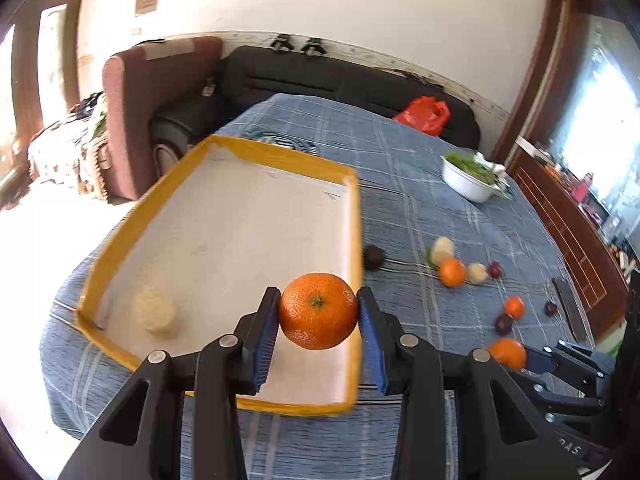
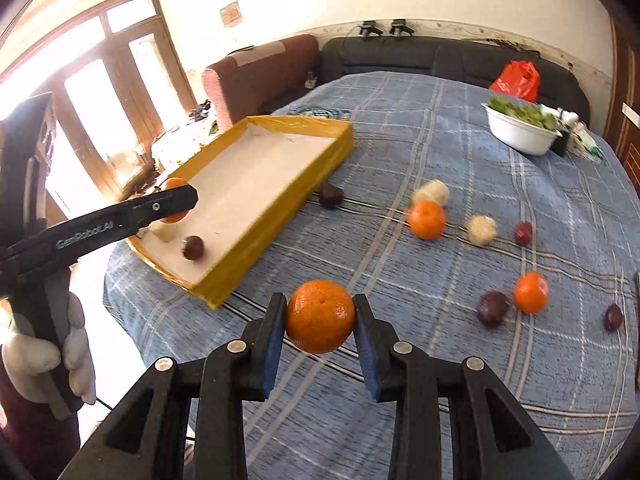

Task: Organize fruits
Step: 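Grasp an orange with the left gripper while the right gripper grasps another orange, then set the left gripper's orange in the tray while the right gripper releases its orange there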

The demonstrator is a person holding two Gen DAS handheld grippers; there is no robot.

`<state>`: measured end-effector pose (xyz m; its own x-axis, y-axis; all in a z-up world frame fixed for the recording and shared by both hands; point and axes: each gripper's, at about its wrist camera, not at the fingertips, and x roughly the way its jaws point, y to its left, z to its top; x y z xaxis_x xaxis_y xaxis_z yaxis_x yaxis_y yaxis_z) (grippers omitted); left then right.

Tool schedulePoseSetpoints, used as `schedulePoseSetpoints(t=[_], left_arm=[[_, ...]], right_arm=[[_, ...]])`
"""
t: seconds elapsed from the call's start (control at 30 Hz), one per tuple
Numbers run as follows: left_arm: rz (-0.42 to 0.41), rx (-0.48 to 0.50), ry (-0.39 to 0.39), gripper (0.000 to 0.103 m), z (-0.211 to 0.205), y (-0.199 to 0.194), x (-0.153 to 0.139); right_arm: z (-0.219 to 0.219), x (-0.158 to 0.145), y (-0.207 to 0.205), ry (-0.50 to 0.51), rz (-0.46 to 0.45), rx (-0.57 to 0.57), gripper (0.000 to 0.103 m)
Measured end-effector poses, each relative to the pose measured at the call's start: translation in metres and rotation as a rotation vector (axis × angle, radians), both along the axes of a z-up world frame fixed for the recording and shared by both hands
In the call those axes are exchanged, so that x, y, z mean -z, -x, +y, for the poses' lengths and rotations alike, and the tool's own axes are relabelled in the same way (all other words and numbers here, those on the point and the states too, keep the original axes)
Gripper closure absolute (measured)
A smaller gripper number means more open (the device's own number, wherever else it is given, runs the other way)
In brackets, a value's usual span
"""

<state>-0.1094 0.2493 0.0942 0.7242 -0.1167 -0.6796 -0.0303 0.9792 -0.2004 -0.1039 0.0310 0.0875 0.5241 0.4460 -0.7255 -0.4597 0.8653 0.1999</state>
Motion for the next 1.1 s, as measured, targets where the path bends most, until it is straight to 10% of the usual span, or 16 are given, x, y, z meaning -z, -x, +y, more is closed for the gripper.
schedulePoseSetpoints(t=[0.9,1.1], left_arm=[[0.116,-0.162,-0.065,0.065,0.09,-0.062,0.047],[0.076,-0.21,-0.068,0.04,0.094,-0.048,0.032]], right_arm=[[0.164,0.044,-0.073,0.084,0.084,-0.201,0.065],[0.161,0.043,-0.076,0.068,0.082,-0.182,0.053]])
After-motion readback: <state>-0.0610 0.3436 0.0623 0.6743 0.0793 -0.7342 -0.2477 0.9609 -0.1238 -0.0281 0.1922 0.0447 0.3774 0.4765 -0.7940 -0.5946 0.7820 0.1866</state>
